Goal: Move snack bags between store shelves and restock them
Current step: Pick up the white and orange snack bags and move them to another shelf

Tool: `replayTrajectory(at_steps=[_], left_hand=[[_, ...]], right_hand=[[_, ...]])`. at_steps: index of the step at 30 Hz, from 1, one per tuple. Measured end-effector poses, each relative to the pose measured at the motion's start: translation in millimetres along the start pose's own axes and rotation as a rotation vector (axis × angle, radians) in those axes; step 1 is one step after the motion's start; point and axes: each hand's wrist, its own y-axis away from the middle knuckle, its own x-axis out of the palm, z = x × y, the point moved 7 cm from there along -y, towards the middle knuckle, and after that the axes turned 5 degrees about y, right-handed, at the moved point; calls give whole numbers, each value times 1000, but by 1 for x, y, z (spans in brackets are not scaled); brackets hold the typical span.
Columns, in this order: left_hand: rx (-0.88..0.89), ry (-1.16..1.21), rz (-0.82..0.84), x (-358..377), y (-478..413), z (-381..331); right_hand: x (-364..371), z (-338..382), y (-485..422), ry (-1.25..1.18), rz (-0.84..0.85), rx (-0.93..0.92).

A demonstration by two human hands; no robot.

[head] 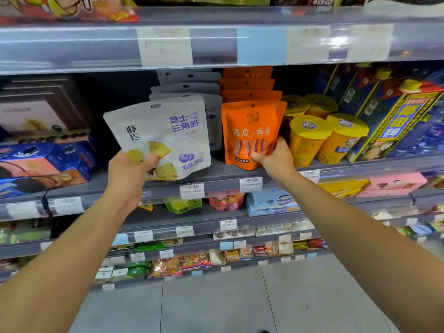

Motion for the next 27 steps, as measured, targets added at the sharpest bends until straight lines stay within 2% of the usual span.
replayTrajectory(at_steps=[4,7,11,27], left_hand=[[-11,22,32,10,-14,5],[-14,33,43,18,-24,10],[-11,54,98,33,-34,17],[-97,-21,159,43,-48,44]], right_hand=[[-6,-12,29,239,-11,-63],[-8,-17,59,480,-87,-230],[5,-31,66,762,-2,-342],[7,-41,62,770,24,-354]])
